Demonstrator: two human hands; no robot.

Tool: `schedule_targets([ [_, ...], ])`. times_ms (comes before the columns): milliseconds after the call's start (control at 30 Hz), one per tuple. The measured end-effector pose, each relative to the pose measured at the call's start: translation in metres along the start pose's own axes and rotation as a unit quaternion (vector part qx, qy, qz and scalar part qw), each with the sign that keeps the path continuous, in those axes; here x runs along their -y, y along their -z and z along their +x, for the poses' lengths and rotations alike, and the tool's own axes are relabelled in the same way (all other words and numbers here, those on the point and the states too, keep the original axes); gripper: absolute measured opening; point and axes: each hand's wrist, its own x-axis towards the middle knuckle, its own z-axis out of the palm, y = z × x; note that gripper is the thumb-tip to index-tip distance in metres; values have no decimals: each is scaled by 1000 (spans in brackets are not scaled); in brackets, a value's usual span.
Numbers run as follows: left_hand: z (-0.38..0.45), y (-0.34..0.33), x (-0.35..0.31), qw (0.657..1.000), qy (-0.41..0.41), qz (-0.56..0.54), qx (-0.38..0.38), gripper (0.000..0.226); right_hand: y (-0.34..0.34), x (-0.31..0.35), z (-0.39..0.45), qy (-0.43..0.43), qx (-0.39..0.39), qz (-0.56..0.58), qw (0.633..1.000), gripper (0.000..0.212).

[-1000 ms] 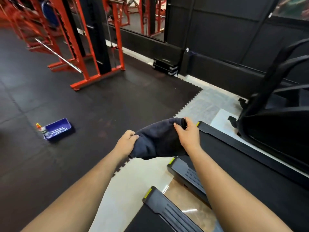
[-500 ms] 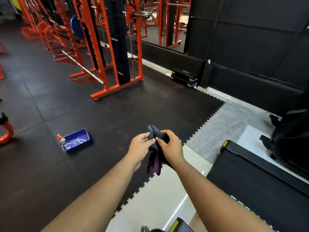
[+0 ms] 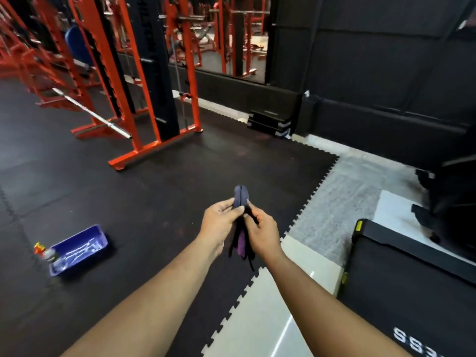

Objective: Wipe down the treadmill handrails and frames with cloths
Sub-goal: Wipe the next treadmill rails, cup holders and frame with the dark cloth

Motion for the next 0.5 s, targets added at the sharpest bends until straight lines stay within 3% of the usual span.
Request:
schedule_targets([
  [133, 42, -31, -15, 995, -12, 28, 96, 37, 18, 3, 36, -17, -45, 15, 999, 36],
  [267, 90, -63, -11, 988, -9, 96, 119, 47, 54, -14, 62, -31, -108, -6, 994, 31],
  [433, 137, -137, -13, 944, -37, 160, 285, 34, 133, -28, 80, -55, -307, -62, 948, 39],
  [500, 146, -176, -20, 912, -45, 177, 367, 36, 173, -30, 77, -95, -364, -78, 923, 61],
])
